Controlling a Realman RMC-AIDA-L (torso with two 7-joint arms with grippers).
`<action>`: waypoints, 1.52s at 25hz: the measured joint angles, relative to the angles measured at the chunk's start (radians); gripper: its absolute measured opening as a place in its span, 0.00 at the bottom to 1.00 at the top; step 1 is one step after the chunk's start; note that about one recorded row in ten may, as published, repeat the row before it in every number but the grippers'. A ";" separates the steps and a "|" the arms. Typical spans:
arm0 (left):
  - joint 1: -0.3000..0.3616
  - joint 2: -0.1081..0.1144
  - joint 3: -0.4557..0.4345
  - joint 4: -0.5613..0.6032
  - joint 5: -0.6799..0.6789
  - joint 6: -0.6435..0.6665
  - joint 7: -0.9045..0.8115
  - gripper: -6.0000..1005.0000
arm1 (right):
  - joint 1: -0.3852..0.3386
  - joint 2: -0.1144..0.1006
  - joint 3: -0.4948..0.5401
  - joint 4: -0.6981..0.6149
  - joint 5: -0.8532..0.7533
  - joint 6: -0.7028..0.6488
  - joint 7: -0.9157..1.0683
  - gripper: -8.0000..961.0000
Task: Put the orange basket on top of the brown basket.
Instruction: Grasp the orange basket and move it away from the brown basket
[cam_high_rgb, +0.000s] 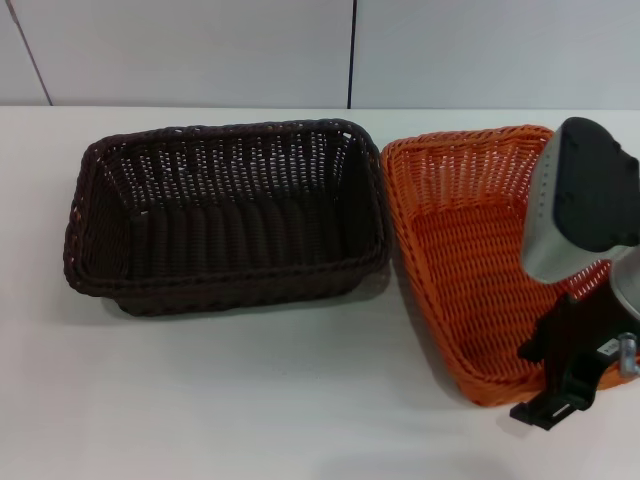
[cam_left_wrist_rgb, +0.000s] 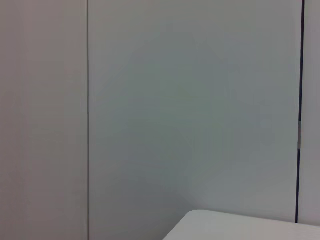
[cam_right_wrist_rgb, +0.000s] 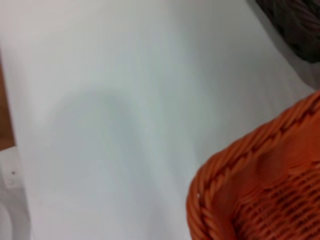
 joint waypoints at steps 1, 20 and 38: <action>-0.001 0.001 -0.002 0.005 0.000 0.003 -0.001 0.77 | 0.000 0.000 -0.019 -0.002 -0.016 0.018 0.028 0.83; -0.026 0.002 -0.014 0.060 0.005 0.010 0.000 0.77 | -0.023 0.001 -0.120 -0.151 -0.082 0.106 0.223 0.28; -0.048 0.006 -0.022 0.100 0.006 0.036 -0.007 0.77 | 0.008 0.000 -0.140 -0.431 -0.174 0.142 0.351 0.16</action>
